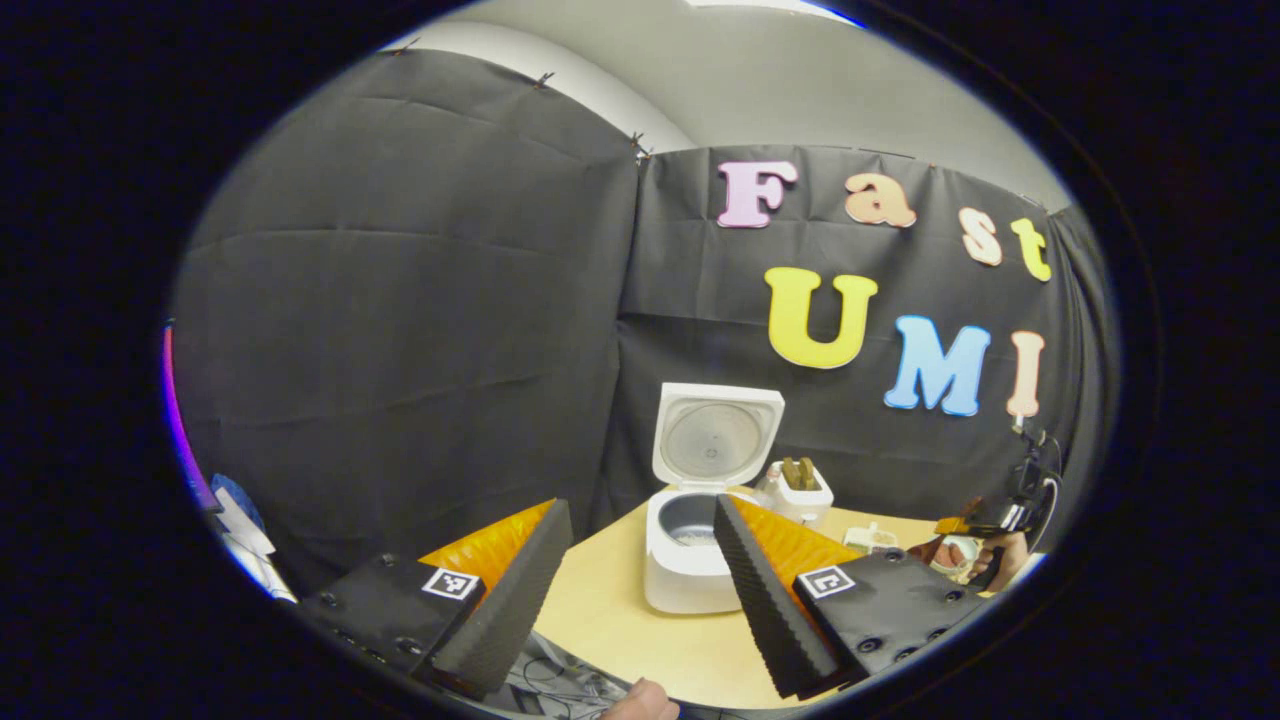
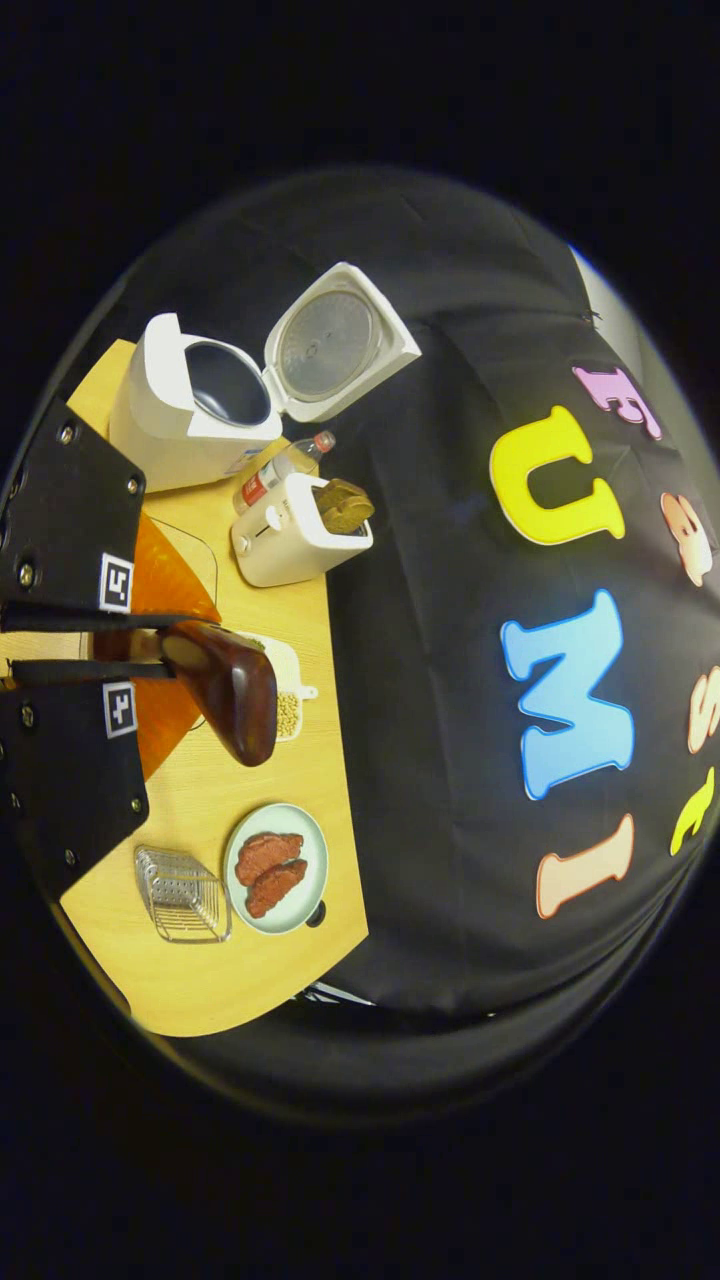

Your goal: Close the left gripper, press the button to open the rice cooker; take a wooden spoon from the chopstick holder with the right hand, scoop a spoonful of rice and pour it into the rice cooker, then put the wooden spoon back into the chopstick holder.

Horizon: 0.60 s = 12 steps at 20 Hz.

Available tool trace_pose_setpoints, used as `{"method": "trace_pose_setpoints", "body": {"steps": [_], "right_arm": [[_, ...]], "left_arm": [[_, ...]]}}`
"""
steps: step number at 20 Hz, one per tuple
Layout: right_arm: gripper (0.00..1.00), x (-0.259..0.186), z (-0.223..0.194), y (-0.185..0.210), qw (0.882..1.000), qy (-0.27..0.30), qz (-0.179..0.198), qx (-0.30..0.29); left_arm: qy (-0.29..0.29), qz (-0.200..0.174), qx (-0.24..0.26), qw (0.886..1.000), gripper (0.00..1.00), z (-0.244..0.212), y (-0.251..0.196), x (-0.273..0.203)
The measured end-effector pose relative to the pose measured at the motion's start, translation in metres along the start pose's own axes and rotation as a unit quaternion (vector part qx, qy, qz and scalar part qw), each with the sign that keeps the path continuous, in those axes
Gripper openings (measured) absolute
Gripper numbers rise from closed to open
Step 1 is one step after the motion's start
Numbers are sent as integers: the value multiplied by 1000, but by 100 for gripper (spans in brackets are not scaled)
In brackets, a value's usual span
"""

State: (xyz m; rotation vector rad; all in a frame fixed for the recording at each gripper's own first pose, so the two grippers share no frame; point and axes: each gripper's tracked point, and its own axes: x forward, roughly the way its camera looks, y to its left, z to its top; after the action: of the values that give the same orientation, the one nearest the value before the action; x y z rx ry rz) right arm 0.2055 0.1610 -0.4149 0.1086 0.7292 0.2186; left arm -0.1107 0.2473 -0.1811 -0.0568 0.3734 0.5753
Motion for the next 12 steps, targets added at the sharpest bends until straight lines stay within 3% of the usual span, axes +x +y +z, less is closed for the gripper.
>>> {"method": "trace_pose_setpoints", "body": {"steps": [4,8,12], "right_arm": [[11,52,-20,-5,999,26,-17,-30],[11,88,-26,5,999,34,-8,-33],[11,109,-30,26,998,46,7,-48]], "left_arm": [[25,34,17,999,100,-11,-8,8],[41,63,24,997,99,-21,-17,4],[56,90,0,994,99,-33,-14,-2]]}}
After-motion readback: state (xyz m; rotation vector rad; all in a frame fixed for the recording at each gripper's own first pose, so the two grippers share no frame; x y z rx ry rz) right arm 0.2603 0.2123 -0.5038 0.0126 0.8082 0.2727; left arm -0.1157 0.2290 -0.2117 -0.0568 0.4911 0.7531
